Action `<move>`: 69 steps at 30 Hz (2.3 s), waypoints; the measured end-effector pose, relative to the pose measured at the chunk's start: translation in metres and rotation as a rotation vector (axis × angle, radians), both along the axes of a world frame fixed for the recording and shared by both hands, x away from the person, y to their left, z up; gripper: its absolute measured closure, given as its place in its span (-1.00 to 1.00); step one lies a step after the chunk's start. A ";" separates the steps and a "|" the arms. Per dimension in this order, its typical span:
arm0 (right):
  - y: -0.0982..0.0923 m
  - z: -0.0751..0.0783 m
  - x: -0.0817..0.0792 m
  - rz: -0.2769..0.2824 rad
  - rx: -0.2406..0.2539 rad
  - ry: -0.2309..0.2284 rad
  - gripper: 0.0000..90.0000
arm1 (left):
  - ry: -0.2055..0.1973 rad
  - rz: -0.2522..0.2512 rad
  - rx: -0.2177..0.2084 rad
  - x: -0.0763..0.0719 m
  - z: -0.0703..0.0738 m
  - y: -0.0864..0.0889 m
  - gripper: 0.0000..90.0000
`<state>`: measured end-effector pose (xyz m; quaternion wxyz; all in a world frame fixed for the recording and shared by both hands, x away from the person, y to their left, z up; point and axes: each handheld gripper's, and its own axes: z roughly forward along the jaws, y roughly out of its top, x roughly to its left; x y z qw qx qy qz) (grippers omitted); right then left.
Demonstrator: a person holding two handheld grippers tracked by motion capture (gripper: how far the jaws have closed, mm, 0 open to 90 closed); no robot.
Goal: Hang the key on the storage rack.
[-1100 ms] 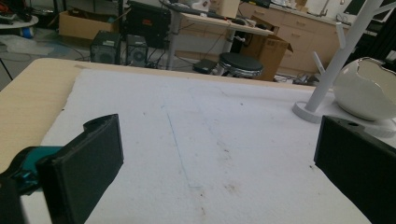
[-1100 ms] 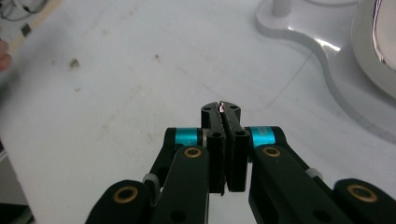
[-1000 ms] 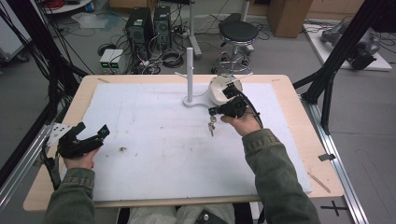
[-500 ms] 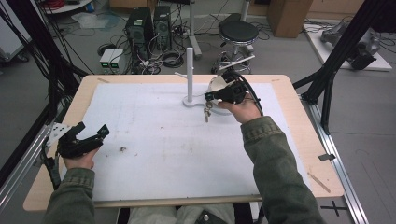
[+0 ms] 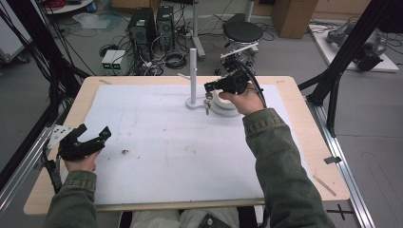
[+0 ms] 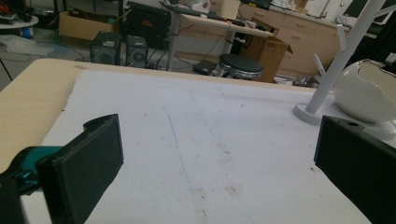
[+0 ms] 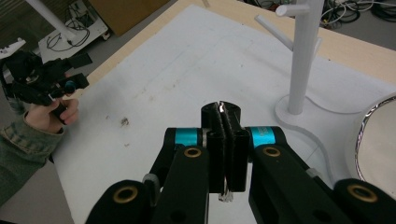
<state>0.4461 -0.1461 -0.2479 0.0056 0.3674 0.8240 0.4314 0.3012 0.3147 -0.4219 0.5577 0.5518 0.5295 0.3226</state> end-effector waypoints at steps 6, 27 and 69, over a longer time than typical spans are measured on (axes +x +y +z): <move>0.001 0.008 0.008 0.003 -0.001 0.000 0.98 | -0.002 -0.002 0.004 0.000 0.000 -0.001 -0.96; 0.019 0.044 0.040 -0.003 -0.007 -0.029 0.98 | -0.003 0.006 -0.002 0.000 0.000 0.001 -0.96; 0.053 0.033 0.087 -0.091 -0.057 -0.087 0.98 | -0.002 -0.002 -0.005 0.000 -0.001 0.004 -0.96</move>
